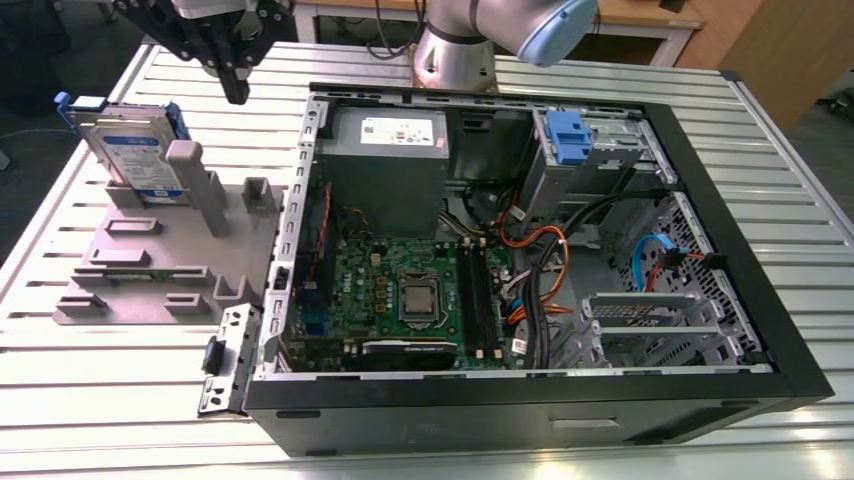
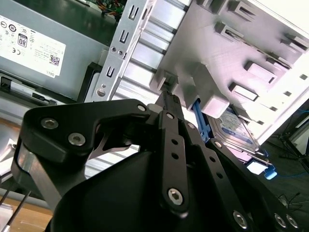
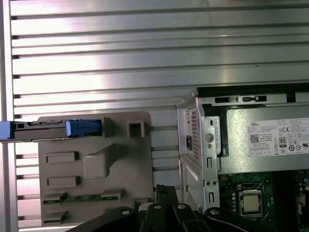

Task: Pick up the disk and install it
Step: 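Reach for the disk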

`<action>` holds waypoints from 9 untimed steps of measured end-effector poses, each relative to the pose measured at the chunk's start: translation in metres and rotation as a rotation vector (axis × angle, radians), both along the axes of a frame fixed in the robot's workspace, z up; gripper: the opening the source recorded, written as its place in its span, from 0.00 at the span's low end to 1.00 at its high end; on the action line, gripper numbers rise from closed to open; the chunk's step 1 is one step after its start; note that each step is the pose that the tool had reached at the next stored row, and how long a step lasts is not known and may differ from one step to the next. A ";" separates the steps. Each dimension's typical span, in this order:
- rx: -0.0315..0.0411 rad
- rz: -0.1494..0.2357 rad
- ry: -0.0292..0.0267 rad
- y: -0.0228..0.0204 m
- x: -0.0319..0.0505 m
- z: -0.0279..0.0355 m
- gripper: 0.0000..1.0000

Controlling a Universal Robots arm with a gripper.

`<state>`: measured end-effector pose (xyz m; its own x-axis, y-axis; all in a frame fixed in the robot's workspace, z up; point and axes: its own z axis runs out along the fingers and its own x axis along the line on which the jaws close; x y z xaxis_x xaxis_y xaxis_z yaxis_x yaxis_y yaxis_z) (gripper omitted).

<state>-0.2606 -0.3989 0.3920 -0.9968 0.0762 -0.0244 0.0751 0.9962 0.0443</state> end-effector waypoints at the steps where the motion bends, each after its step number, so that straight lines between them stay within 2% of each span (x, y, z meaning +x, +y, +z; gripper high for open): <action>1: 0.0000 0.000 0.0000 0.0000 -0.0003 0.0000 0.11; 9: 0.0001 0.000 0.0000 0.0000 -0.0027 0.0000 0.11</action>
<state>-0.2633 -0.3989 0.3920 -0.9968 0.0762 -0.0244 0.0751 0.9962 0.0444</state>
